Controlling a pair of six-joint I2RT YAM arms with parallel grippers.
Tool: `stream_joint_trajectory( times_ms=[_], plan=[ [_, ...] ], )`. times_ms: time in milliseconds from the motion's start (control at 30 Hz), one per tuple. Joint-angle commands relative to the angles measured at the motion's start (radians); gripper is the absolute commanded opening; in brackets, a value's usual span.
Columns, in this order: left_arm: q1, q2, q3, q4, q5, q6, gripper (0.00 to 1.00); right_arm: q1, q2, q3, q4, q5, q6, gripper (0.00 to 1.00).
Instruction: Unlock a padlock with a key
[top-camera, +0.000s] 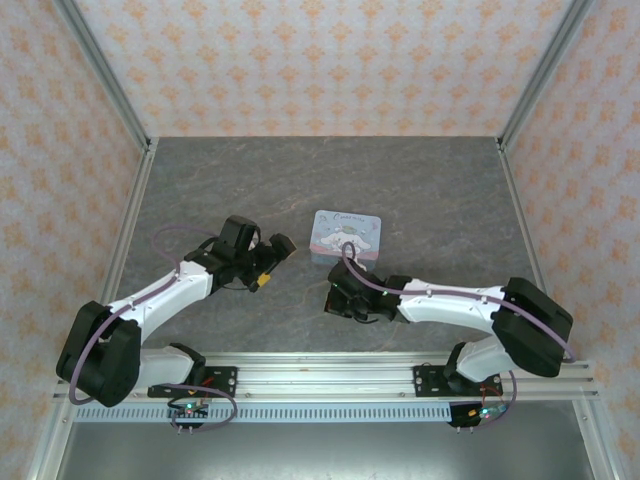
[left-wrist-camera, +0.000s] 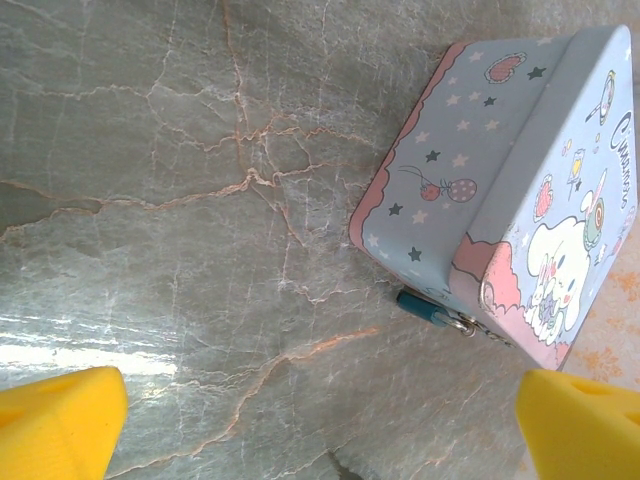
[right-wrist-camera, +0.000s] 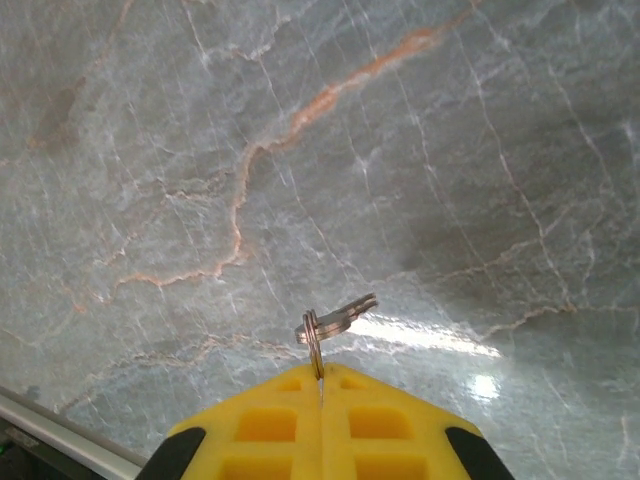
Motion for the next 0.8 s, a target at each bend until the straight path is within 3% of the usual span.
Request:
stream_joint_trajectory(
  times_ms=[0,133,167,233,300,767],
  plan=[
    [-0.006,0.008,0.028,-0.009,-0.014,0.014,1.0,0.003,-0.017,-0.014,-0.071,-0.028,0.014,0.0],
    [-0.005,0.005,0.028,-0.012,-0.021,0.017,1.0,0.001,0.074,0.032,-0.115,-0.027,-0.023,0.0],
    [-0.005,0.007,0.026,-0.012,-0.022,0.017,1.0,0.001,0.114,0.055,-0.128,-0.024,-0.038,0.04],
    [-0.005,0.01,0.026,-0.014,-0.023,0.017,1.0,0.001,0.164,0.092,-0.149,-0.006,-0.059,0.26],
    [-0.005,0.007,0.028,-0.021,-0.024,0.02,1.0,0.001,0.172,0.113,-0.161,0.022,-0.066,0.38],
    [-0.005,0.011,0.031,-0.017,-0.027,0.027,1.0,-0.002,0.031,0.117,-0.323,0.195,-0.083,0.51]
  ],
)
